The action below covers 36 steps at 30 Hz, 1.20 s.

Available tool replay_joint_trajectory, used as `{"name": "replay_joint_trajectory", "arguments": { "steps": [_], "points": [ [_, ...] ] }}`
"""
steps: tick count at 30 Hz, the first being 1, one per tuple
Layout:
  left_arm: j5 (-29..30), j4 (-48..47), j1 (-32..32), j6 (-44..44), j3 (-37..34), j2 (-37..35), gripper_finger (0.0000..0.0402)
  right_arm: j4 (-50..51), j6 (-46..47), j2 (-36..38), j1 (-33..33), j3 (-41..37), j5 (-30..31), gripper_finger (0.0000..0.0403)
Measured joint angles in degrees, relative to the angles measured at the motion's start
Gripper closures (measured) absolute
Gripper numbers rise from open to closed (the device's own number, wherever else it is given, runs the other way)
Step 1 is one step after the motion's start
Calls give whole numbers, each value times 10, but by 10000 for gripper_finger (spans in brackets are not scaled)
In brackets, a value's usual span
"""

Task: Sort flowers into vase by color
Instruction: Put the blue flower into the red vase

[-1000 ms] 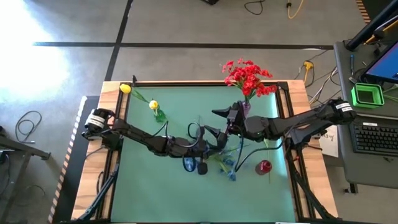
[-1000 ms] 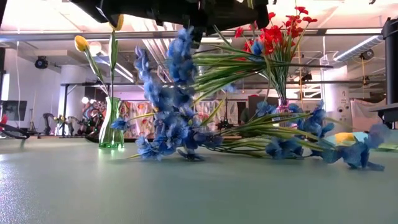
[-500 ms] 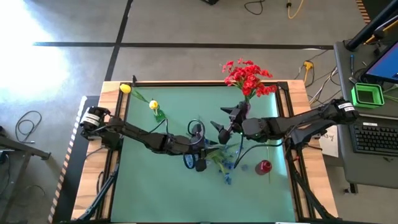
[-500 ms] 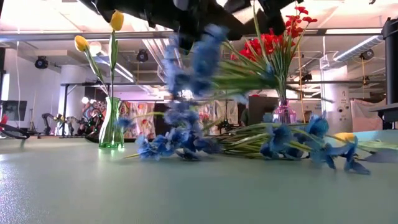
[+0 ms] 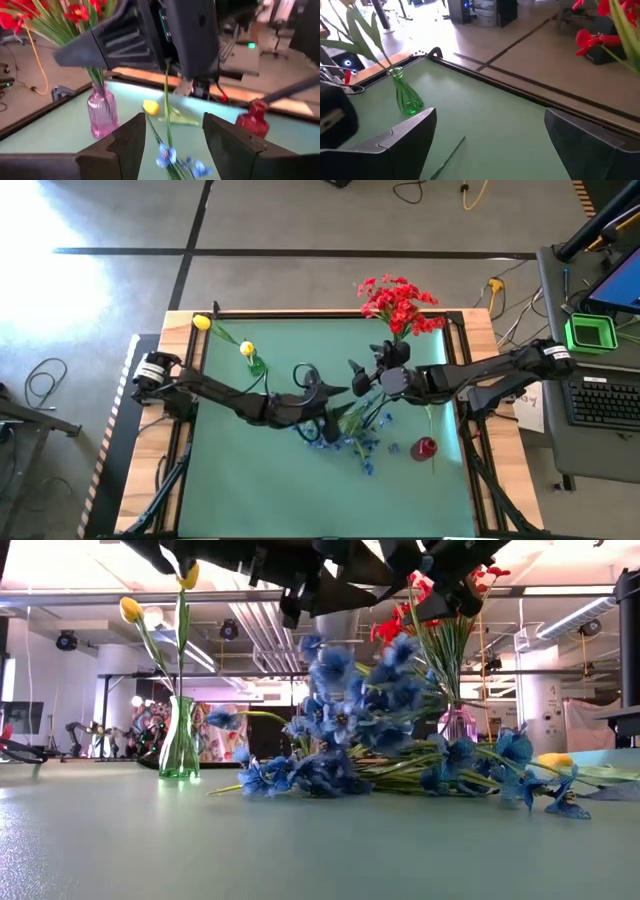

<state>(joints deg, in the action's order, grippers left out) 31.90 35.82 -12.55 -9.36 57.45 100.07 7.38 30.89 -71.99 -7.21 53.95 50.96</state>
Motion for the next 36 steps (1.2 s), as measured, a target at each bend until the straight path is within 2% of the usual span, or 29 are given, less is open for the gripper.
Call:
{"name": "replay_joint_trajectory", "arguments": {
  "steps": [6, 9, 12, 17, 21, 25, 32, 36],
  "points": [
    [-36, 55, 15, 13, 0, 29, 212, -4, 0, -4, 0, 0, -13, 39],
    [-77, 139, 24, 42, 2, 63, 212, -2, 0, -5, 0, 0, -15, 39],
    [-61, 167, 32, 37, 19, 95, 212, -3, -5, -5, 0, 0, -14, 39],
    [-89, 167, 41, 69, 66, 147, 212, -3, -9, -6, 0, 0, -16, 39],
    [-56, 167, 40, 73, 104, 175, 217, -2, -13, -6, 0, 0, -20, 39],
    [-34, 156, 36, 89, 117, 179, 254, 4, -15, -6, 0, 0, -33, 39],
    [-33, 149, 36, 88, 102, 171, 382, 9, -15, -6, 0, 0, -34, 39],
    [-34, 158, 34, 87, 92, 168, 397, 9, -15, -6, 0, 0, -35, 39]
  ]
}}
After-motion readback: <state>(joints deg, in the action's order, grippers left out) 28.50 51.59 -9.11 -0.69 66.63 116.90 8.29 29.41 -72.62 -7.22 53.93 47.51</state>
